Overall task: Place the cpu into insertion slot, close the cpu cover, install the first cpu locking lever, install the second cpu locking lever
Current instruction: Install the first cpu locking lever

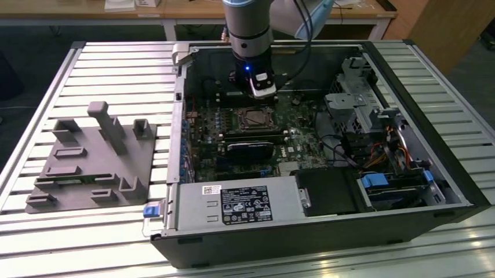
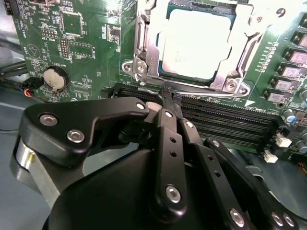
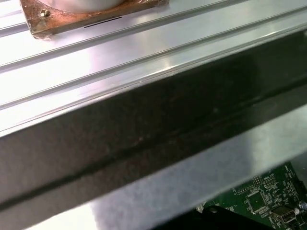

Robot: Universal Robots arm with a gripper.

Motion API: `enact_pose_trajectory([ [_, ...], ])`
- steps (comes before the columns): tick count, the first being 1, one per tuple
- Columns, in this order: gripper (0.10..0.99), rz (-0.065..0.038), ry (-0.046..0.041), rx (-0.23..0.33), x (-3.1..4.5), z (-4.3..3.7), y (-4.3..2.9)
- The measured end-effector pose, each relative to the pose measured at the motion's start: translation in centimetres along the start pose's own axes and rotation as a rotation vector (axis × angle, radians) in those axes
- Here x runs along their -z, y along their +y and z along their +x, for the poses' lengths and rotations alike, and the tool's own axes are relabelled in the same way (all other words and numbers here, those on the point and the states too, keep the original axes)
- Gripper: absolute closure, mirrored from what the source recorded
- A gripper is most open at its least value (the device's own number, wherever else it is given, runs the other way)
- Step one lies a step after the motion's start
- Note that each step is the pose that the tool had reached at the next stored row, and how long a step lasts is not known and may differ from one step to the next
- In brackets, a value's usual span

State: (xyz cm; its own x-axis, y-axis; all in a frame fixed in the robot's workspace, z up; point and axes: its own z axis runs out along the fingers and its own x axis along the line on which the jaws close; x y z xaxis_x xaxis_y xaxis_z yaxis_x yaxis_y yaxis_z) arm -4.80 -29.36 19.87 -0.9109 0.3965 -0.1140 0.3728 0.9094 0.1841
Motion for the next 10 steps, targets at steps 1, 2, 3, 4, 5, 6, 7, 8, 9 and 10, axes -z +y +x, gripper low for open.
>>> enact_pose_trajectory([
  [1, 0.98, 0.0, -0.0007, 0.0, -0.04, 0.0, -0.01],
  [2, 0.98, -0.001, -0.0017, 0.0, -0.07, 0.01, -0.02],
  [3, 0.98, -0.001, -0.0027, 0.0, -0.11, 0.02, -0.03],
  [4, 0.98, -0.002, -0.0037, 0.0, -0.15, 0.02, -0.04],
  [5, 0.98, -0.002, -0.0045, 0.001, -0.18, 0.02, -0.05],
  [6, 0.98, -0.002, -0.005, 0.001, -0.21, 0.02, -0.09],
  [7, 0.98, -0.002, -0.0054, 0.001, -0.24, 0.0, -0.13],
  [8, 0.98, -0.002, -0.0059, 0.001, -0.25, -0.01, -0.17],
  [9, 0.98, -0.003, -0.0063, 0.001, -0.27, -0.02, -0.22],
  [10, 0.98, -0.003, -0.0068, 0.001, -0.28, -0.04, -0.27],
])
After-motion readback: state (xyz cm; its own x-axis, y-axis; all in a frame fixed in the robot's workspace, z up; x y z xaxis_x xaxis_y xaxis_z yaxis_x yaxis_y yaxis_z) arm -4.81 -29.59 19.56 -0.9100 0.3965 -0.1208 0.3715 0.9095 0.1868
